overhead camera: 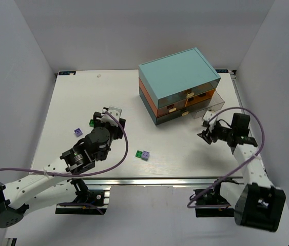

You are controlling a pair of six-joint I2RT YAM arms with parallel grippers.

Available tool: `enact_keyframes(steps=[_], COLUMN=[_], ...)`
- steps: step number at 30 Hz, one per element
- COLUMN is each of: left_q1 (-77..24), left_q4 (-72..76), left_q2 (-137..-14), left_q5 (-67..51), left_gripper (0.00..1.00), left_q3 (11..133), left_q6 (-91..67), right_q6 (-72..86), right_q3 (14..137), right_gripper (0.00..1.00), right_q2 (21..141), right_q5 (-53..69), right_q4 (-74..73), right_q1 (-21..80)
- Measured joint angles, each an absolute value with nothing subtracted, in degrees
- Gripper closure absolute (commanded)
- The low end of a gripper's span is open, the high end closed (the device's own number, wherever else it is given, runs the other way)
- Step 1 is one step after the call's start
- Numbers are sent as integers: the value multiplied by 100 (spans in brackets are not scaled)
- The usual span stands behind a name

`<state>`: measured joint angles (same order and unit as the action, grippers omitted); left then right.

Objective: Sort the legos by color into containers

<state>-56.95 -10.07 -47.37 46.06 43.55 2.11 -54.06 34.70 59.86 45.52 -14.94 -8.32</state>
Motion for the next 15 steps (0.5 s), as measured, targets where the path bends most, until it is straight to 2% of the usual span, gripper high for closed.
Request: enact_keyframes(steps=[1, 2, 4, 6, 7, 9, 10, 12, 13, 15], left_q1=[-5695, -5695, -5695, -5695, -5695, -5695, -5695, -5695, -5695, -5695], left_q4=[-1004, -1004, -1004, -1000, -1000, -996, -993, -989, -982, -958], left_q2=[-4713, -4692, -4661, -4650, -4648, -4641, -4637, -4598, -4567, -4482], left_q5=[4609, 4611, 4613, 4617, 4617, 4622, 4622, 4633, 4639, 4676], left_gripper=[27, 28, 32, 36, 40, 42, 43, 43, 43, 40], left_q3=[4353, 4355, 4353, 4353, 4353, 4353, 4353, 4351, 4344, 4313], left_q6=[211, 211, 209, 211, 211, 220, 231, 248, 257, 296], right_q6=[-5697, -5876, -6178, -6160, -6075, -5767, -5575, -5157, -4934, -4521], right_q3=[3402, 3345, 3164, 2993, 2939, 2910, 2912, 2995, 3089, 3358], right_gripper=[75, 87, 96, 88, 78, 67, 57, 49, 39, 37], right_q2=[5765, 5627, 5319, 5162, 5140, 5205, 5293, 5542, 5721, 6163], right_q5=[4753, 4875, 5196, 5315, 5312, 5214, 5107, 4783, 4626, 4202], right_q4=[-1710, -1828, -2053, -2049, -2021, -1892, -1756, -1562, -1479, -1350], right_q1=[-742, -652, -255, 307, 554, 1144, 1433, 2119, 2429, 3157])
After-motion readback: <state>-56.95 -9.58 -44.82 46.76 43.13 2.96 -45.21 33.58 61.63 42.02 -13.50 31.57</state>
